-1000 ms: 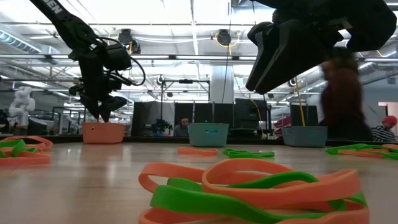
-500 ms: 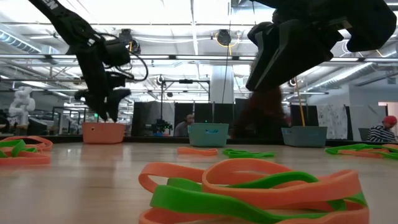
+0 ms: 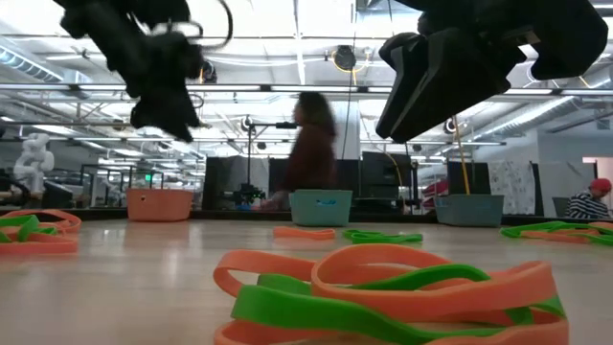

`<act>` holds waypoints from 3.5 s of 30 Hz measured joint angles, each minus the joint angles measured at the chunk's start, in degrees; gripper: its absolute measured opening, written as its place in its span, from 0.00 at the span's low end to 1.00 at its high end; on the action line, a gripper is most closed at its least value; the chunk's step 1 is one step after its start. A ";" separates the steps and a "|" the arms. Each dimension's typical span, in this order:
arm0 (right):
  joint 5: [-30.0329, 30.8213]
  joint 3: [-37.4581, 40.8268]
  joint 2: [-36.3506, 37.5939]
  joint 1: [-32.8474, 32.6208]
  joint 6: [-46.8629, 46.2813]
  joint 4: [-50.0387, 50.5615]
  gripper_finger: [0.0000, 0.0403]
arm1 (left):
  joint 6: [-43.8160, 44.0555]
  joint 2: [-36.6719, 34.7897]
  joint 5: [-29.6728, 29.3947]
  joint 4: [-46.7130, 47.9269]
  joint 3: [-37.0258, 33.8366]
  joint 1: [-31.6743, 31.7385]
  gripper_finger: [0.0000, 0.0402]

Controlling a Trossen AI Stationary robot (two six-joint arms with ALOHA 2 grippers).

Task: Sort rubber bands into baskets
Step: Put the orange rubber band into the orange bin

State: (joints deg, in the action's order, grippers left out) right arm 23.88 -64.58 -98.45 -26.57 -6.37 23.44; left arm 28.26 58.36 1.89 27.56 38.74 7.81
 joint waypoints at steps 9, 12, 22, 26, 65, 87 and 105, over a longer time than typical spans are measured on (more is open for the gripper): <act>0.00 -0.02 0.00 0.00 0.18 -1.82 0.36 | 8.83 7.96 -0.53 -10.77 0.00 -26.71 0.49; 0.00 -0.02 0.00 0.00 0.70 -2.26 0.36 | 8.93 13.47 -1.15 -17.22 0.00 -33.22 0.49; -0.03 -0.02 0.00 0.00 -0.24 -2.51 0.36 | 11.82 24.66 -6.60 -17.41 2.00 -40.35 0.49; -0.11 -0.02 0.00 0.00 -0.04 -2.69 0.36 | 15.29 25.52 -10.20 -7.28 4.99 -39.79 0.49; -0.02 -0.02 0.00 0.00 0.85 -3.13 0.36 | 19.68 31.57 -3.99 -0.49 5.60 -36.61 0.03; -0.16 -0.02 0.00 0.02 0.85 -3.48 0.36 | 16.22 27.57 1.55 9.39 16.92 -40.58 0.02; -0.15 -0.02 0.00 0.02 1.26 -4.94 0.36 | 17.86 28.67 -2.49 8.92 15.96 -44.33 0.26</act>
State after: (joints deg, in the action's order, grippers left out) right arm 23.73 -64.60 -98.45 -26.55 -5.11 18.50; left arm 46.13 87.02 -0.60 36.47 54.70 -36.51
